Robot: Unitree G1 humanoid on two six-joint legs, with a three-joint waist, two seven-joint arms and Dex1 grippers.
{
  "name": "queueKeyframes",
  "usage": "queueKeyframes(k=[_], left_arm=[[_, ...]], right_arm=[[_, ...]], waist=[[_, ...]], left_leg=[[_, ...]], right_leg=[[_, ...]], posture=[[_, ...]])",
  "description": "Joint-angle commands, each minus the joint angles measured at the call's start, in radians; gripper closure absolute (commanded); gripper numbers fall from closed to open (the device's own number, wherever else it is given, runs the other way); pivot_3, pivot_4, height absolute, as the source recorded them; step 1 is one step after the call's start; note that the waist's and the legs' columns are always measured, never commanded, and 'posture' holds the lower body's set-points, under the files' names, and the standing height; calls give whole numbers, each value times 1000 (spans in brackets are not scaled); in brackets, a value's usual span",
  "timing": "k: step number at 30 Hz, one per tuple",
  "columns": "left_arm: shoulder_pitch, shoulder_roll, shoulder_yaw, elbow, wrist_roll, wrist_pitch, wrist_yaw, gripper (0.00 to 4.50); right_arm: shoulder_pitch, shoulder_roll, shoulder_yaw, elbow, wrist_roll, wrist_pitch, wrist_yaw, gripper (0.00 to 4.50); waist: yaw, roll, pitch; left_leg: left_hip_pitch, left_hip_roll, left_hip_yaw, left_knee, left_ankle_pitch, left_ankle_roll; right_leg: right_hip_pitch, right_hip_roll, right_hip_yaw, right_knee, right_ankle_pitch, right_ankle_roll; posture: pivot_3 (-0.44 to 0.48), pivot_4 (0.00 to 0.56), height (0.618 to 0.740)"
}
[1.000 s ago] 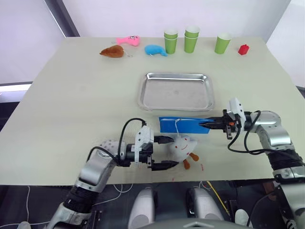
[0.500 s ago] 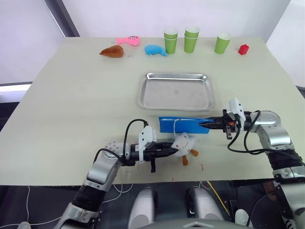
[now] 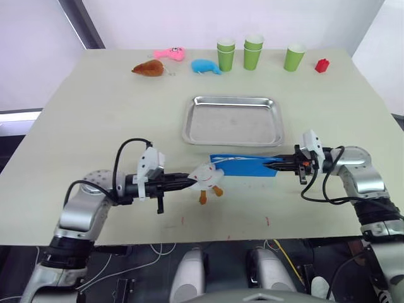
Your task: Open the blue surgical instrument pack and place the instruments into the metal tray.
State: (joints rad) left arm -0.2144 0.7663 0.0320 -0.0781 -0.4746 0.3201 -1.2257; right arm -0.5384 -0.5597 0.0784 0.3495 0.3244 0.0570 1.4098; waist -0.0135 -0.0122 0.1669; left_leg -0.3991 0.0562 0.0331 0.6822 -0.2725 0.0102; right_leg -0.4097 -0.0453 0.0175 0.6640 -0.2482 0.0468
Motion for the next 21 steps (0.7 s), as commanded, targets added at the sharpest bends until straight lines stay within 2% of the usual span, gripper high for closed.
queueKeyframes(k=[1,9,21], left_arm=[[-24,54,47,61,12,-17,-23,4490],[-58,107,55,201,58,-89,-64,4490],[-61,122,56,261,124,-145,-39,4490]], right_arm=[[-6,-4,-7,-19,3,-14,-1,4500],[-3,-8,-10,-22,3,-16,-3,4500],[7,-12,-15,-30,6,-15,-7,4500]], waist=[[0,0,0],[1,0,0],[1,0,0]], left_leg=[[0,0,0,0,0,0],[0,0,1,0,0,0],[0,0,1,0,0,0]], right_leg=[[0,0,0,0,0,0],[0,0,0,-1,0,0],[0,0,0,0,0,0]], posture=[[0,150,739],[0,150,739],[0,150,739]])
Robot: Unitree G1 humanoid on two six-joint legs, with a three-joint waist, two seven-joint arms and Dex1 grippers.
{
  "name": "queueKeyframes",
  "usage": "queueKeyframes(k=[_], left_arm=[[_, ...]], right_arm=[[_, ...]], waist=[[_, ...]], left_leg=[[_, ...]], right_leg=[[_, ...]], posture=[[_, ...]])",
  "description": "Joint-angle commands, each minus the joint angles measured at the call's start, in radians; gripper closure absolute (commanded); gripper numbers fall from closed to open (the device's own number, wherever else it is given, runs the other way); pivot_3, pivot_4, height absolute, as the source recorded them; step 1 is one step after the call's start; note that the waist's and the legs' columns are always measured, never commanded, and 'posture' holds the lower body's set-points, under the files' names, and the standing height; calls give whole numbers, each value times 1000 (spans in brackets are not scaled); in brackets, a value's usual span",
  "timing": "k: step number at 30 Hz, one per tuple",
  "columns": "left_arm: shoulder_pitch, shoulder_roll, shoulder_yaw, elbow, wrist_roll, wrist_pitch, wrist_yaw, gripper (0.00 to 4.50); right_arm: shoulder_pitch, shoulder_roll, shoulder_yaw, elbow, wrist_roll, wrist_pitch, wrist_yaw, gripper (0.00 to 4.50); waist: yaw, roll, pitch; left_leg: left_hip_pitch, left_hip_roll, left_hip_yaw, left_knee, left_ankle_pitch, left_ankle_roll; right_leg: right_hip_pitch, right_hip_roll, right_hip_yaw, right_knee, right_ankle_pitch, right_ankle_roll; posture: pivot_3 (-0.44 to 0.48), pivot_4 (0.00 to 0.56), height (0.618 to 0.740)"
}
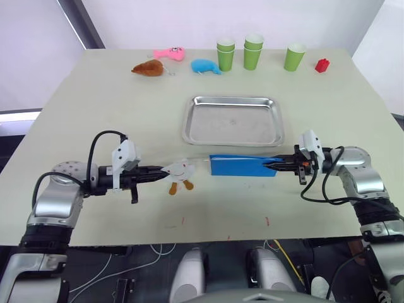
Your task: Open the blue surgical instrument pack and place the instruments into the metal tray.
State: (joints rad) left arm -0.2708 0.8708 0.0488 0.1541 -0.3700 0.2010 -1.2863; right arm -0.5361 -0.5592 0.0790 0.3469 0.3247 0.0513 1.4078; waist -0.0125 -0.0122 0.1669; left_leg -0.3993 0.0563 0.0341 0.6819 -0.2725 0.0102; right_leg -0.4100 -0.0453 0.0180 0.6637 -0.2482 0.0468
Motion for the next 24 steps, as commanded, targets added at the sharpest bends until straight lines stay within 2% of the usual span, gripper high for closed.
queueKeyframes(k=[1,4,14,24], left_arm=[[-16,12,51,37,12,-27,33,4490],[-40,9,67,50,-6,-14,44,4490],[34,14,-1,22,38,8,35,4490],[59,12,-22,44,57,-6,24,4490]], right_arm=[[5,-13,-15,-27,6,-9,-5,4500],[4,-10,-15,-26,6,-9,-7,4500],[7,13,-30,-52,46,28,-11,4500],[11,24,-86,-175,242,282,-5,4500]], waist=[[0,0,0],[0,0,0],[-1,0,0],[0,0,0]], left_leg=[[0,0,0,0,0,0],[0,0,0,0,0,0],[0,0,0,0,0,0],[0,0,1,0,0,0]], right_leg=[[0,0,0,0,0,0],[0,0,0,0,0,0],[0,0,0,0,0,0],[0,0,1,0,0,0]], posture=[[0,150,739],[0,150,739],[0,150,739],[0,150,739]])
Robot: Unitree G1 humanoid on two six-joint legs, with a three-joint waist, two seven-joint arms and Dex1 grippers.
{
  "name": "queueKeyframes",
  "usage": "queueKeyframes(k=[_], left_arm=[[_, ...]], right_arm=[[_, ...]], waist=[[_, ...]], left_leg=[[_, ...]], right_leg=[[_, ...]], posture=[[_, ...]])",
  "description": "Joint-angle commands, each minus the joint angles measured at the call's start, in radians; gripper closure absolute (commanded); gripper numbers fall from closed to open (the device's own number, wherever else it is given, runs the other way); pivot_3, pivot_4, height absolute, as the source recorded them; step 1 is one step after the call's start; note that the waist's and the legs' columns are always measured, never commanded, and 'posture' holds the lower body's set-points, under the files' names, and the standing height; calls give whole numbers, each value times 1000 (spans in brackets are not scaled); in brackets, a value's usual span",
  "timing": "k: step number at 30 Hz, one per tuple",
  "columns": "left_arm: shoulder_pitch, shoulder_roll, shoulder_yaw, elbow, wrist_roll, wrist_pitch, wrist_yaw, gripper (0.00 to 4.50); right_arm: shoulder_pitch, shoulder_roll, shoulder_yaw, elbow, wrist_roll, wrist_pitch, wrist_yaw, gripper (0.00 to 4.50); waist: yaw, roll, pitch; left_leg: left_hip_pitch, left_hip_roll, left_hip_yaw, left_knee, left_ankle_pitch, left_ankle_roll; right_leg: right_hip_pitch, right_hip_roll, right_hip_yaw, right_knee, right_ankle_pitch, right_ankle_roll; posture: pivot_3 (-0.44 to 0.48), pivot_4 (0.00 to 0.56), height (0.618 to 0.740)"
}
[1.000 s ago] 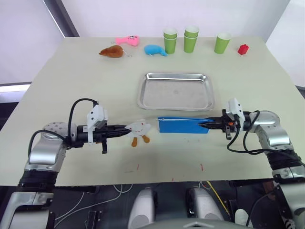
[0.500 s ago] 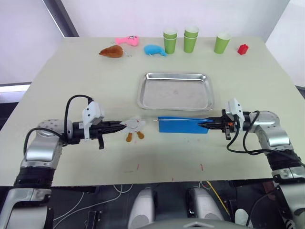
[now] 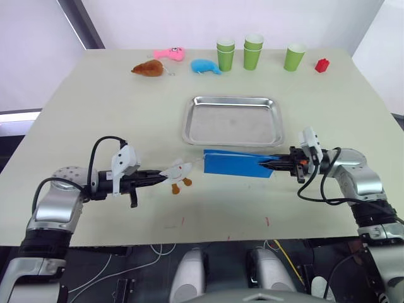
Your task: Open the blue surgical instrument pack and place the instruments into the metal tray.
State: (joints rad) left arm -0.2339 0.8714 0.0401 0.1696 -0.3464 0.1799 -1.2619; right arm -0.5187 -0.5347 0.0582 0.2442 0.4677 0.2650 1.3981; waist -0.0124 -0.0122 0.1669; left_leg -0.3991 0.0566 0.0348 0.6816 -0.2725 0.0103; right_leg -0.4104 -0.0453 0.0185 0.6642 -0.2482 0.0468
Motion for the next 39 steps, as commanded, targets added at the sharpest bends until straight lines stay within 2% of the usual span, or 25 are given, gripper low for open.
queueKeyframes(k=[1,8,14,18,25,28,31,33,34,35,36,39], left_arm=[[21,10,-14,29,32,17,0,4490],[21,13,-11,46,33,7,-8,4490],[0,27,-4,75,59,-53,-1,4490],[-67,82,-9,147,152,-140,44,4490],[-123,134,-16,183,186,-133,25,4490],[-118,136,-18,158,173,-101,12,3434],[-109,140,-11,112,153,-59,1,1789],[-106,149,-8,91,150,-39,-7,1020],[-109,158,-7,85,154,-33,-11,771],[-112,167,-4,80,157,-26,-14,229],[-114,175,0,74,156,-18,-20,46],[-126,194,29,39,108,20,-52,46]], right_arm=[[-6,5,-71,-84,117,88,-2,4500],[-15,46,-129,-114,202,164,-67,4500],[-2,35,-86,-113,125,93,-59,4500],[-8,41,-61,-112,80,41,-55,4500],[-16,26,-13,-91,-9,-69,-29,4500],[-24,34,5,-83,-35,-107,-36,4500],[-25,38,15,-85,-51,-124,-38,4500],[-24,40,16,-88,-56,-127,-39,4500],[-24,40,16,-89,-58,-127,-38,4500],[-23,39,18,-90,-60,-127,-37,4500],[-22,37,19,-92,-63,-126,-35,4500],[-19,26,26,-97,-70,-122,-29,4500]], waist=[[0,0,0],[0,0,0],[-1,0,0],[-4,0,0],[-2,0,0],[-2,0,0],[0,0,0],[1,0,0],[3,0,0],[4,0,1],[3,-1,1],[2,-1,1]], left_leg=[[0,0,0,0,0,0],[0,0,0,0,0,0],[0,0,0,0,0,0],[0,0,-1,0,0,0],[-1,0,0,0,0,0],[-1,0,1,0,0,0],[-1,0,1,-1,0,0],[-1,0,1,-1,0,0],[-1,0,1,-1,0,0],[-1,0,1,-1,0,0],[-2,0,1,-1,0,0],[-2,0,1,-1,0,0]], right_leg=[[0,0,0,0,0,0],[0,0,0,0,0,0],[0,0,0,0,0,0],[0,0,-1,0,0,0],[-1,1,0,0,0,0],[-2,1,0,0,0,0],[-2,1,0,0,0,0],[-2,1,0,0,0,0],[-2,1,0,0,0,0],[-2,1,0,0,0,0],[-2,1,0,0,0,0],[-2,1,0,0,0,0]], posture=[[0,150,739],[0,150,739],[0,150,739],[0,150,739],[0,150,739],[0,150,739],[0,150,739],[0,150,739],[0,150,739],[0,150,739],[0,150,739],[0,150,739]])
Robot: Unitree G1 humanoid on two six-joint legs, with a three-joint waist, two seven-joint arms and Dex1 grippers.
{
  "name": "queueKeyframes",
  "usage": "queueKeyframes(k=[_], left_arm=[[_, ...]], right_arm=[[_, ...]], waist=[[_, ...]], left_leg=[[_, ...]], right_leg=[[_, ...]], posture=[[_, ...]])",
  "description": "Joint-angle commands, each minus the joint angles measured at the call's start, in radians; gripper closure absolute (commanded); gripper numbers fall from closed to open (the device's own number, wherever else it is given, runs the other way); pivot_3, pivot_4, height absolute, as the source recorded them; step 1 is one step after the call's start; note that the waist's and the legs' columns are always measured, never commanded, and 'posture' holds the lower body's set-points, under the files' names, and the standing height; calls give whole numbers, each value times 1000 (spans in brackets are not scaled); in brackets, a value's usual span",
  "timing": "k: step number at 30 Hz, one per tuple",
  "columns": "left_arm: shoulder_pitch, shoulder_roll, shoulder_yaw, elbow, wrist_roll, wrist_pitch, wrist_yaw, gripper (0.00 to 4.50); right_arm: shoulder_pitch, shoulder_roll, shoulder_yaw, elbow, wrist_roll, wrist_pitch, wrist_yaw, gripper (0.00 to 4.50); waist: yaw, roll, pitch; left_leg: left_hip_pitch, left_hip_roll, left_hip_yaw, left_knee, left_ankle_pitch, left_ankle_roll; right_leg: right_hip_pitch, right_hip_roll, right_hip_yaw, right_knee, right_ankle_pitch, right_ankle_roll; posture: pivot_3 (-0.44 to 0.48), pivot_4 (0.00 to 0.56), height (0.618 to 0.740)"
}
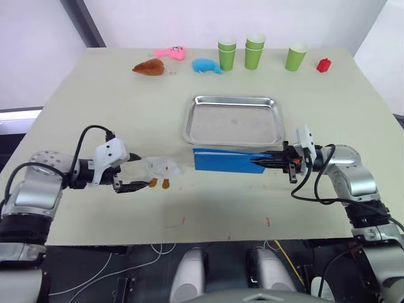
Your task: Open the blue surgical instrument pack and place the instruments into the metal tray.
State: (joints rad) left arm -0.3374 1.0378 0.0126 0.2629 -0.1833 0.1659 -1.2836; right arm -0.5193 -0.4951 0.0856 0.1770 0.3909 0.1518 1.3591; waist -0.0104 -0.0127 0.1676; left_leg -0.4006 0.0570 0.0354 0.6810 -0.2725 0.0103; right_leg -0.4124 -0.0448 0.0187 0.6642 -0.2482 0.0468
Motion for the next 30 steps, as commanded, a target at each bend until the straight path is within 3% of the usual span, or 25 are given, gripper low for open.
queueKeyframes(k=[1,5,8,15,30], left_arm=[[-30,29,68,-68,-77,50,-41,46],[-72,-3,107,-145,-188,145,-61,46],[-122,-62,118,-207,-264,256,-6,46],[-149,-191,77,-224,-256,241,51,46],[-111,-205,51,-241,-290,284,-20,46]], right_arm=[[-17,-16,0,-31,5,-6,11,4500],[-20,-19,9,-35,3,0,10,4500],[-25,-15,14,-28,-2,-2,7,4500],[-28,-8,18,-24,-3,2,1,4500],[-17,-6,20,-28,-6,13,-16,4500]], waist=[[0,0,0],[1,0,0],[2,0,0],[-5,0,0],[-2,-1,0]], left_leg=[[0,0,0,0,0,0],[0,0,0,0,0,0],[-1,0,0,0,0,0],[0,0,-1,0,0,0],[0,0,-1,0,0,0]], right_leg=[[0,0,0,0,0,0],[0,0,0,0,0,0],[0,0,0,0,0,0],[0,0,0,0,0,0],[0,0,0,0,0,0]], posture=[[0,150,739],[0,150,739],[0,150,739],[0,150,739],[0,150,739]])
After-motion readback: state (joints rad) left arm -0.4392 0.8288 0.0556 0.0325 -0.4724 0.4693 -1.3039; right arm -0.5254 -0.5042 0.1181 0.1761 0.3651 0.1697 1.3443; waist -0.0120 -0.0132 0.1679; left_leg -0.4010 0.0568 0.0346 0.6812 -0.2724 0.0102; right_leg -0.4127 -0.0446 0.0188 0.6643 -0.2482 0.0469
